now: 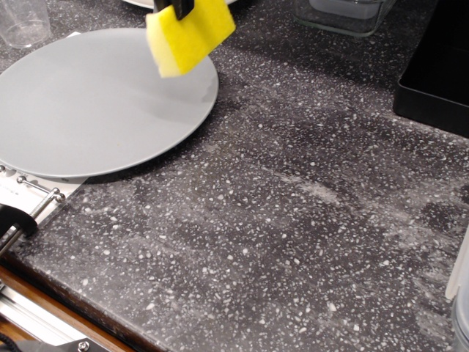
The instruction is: Pick up sponge and wipe plate
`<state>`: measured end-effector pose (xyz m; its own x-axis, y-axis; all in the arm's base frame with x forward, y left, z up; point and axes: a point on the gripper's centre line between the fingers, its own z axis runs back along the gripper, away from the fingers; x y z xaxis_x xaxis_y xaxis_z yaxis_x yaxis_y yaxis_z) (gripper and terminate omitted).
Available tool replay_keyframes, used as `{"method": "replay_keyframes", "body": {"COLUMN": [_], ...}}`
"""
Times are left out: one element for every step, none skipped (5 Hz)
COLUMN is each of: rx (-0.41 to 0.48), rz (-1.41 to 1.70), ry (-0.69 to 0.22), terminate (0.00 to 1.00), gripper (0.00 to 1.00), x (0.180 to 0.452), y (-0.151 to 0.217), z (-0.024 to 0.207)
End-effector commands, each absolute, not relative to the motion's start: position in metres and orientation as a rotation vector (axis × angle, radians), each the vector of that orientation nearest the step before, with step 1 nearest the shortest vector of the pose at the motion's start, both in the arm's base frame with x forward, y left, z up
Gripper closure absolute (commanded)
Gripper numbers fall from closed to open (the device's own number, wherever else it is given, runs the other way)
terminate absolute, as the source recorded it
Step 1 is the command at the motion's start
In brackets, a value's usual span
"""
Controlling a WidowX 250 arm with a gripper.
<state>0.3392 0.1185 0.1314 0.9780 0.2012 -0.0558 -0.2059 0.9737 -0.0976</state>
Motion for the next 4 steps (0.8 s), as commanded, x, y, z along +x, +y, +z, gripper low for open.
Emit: {"method": "replay_keyframes", "body": {"rx": [-0.082, -0.085, -0.077, -0.057], "rz": [0.142, 0.165, 0.211, 0.236], "ry": [-0.046, -0.060, -0.099, -0.104], "terminate": [0.00, 0.00, 0.00, 0.00], "gripper": [1.00, 1.00, 1.00, 1.00], "x": [0.306, 0.314, 0.324, 0.335], "y": [0.138, 0.152, 0.174, 0.203], "z": [0.106, 0.097, 0.101, 0.109]}}
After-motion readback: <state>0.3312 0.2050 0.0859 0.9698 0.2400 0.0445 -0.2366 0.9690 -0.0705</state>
